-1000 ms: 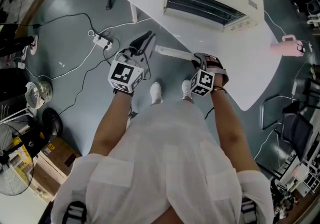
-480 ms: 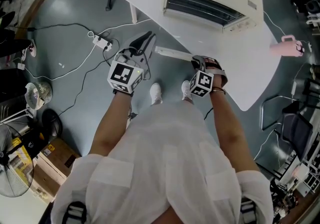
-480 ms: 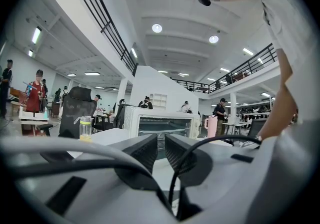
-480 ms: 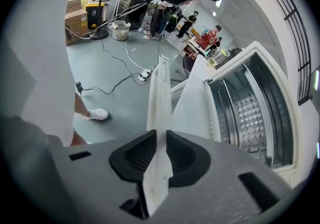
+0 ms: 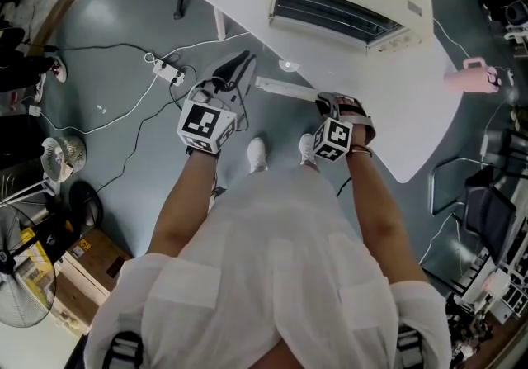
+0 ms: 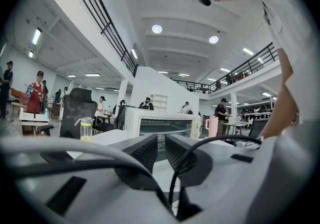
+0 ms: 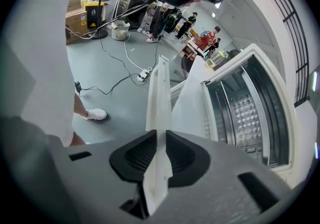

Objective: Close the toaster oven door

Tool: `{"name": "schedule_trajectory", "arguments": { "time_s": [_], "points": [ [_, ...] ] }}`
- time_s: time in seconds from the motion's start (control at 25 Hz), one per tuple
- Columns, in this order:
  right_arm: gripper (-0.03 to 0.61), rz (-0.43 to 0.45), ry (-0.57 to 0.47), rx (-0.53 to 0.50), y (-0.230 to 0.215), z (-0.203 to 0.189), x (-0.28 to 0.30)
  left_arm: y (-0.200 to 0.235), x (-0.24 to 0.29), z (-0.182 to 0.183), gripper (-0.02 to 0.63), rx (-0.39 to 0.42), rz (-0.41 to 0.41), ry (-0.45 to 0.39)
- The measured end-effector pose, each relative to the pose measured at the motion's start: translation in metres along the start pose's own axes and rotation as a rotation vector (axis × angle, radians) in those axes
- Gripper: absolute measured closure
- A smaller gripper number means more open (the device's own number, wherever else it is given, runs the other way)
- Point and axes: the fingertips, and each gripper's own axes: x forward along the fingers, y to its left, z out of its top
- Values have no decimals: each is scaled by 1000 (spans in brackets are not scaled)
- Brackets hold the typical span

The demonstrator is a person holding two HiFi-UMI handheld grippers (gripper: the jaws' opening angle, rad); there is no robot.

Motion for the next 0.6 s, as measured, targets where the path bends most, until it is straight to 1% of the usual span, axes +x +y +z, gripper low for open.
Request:
{"name": "schedule_trajectory", "arguments": {
  "time_s": [0.6],
  "points": [
    [534, -102, -26, 8, -30, 9, -36, 3, -3, 22, 586, 9, 18, -38]
  ]
}}
